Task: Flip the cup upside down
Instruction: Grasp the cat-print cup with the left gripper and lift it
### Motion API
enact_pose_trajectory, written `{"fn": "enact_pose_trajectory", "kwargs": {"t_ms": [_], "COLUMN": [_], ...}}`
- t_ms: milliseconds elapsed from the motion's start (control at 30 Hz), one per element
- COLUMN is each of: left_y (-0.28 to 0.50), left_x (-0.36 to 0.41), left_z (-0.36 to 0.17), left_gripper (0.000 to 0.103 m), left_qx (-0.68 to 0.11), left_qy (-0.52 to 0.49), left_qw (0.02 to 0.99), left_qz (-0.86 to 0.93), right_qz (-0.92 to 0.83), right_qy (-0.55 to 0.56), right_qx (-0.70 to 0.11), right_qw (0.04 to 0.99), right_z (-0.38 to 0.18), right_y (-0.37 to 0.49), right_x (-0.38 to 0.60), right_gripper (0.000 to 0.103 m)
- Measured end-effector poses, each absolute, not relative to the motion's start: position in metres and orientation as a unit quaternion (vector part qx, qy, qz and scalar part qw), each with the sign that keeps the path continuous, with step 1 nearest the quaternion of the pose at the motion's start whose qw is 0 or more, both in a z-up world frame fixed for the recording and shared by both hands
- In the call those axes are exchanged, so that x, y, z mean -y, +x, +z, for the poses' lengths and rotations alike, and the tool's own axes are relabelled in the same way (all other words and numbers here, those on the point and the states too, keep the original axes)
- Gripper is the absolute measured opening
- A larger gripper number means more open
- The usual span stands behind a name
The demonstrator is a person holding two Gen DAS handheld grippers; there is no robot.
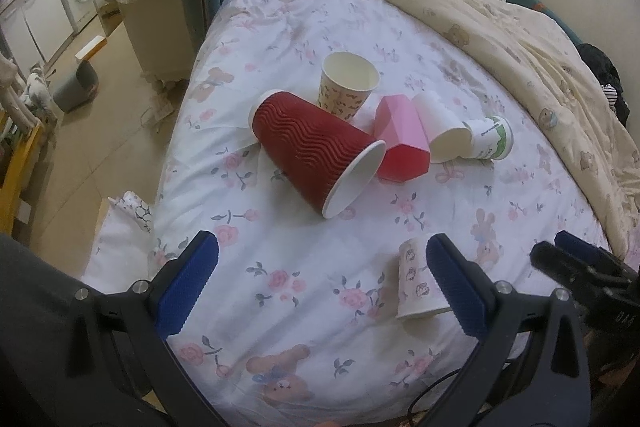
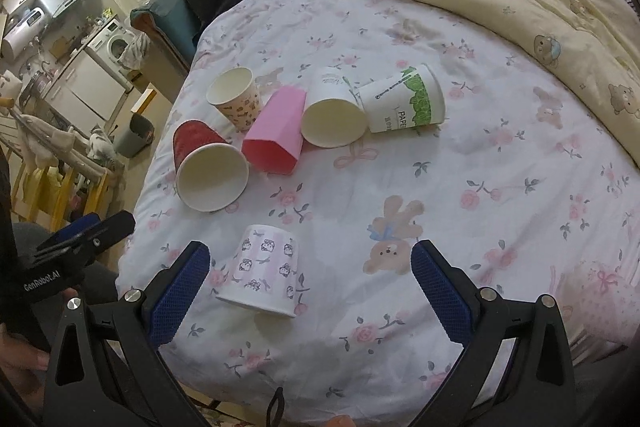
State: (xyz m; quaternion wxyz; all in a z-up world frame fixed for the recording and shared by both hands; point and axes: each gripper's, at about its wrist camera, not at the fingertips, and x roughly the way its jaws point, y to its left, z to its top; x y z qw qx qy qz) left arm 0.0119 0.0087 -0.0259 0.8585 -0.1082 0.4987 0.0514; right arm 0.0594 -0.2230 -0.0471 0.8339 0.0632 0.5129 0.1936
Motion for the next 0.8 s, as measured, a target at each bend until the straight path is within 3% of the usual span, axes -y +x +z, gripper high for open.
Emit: {"fn": "enact_pose_trajectory", "kwargs": {"t_ms": [133,433,533,733,800], "left_y": [0.020,0.052,0.064,0.075,0.079], "left_x": [0.002,0.063,0.076,0.091,0.093], "left_z": [-0.038,-0.071,-0.088,-0.110,-0.113], "left_gripper": [0.103,0.102,0.094,0.092,0.084], "left_qx": [-0.536,-0.605,-0.628,-0.655,-0.655], "left_qy": [-0.111,-0.051,-0.050,-0.052,-0.052], "left_qw": [0.837,0.795,0.776,0.754,0.753], "left_qz": [0.030,-0.008,-0.008,-0.014,-0.015], "right_qz": [0.142,0.106,0.102,0.100,0.101], "right_qy": [0.033,0.088,0.099,0.110,0.110], "right_qx": [-0.505,-0.508,-0.509,-0.516,-0.516], "right_qw": [0.851,0.850,0.849,0.844,0.843], "right_z": [-0.045,-0.045,-0.045,-0.047,-0.048], "right_y": [0.057,0.061,0.061,0.063,0.063], "right_x": [0.228,0.257,0.263,0.266,0.266], "right_gripper": [0.103,0.103,0.103,0.103,0.103]}}
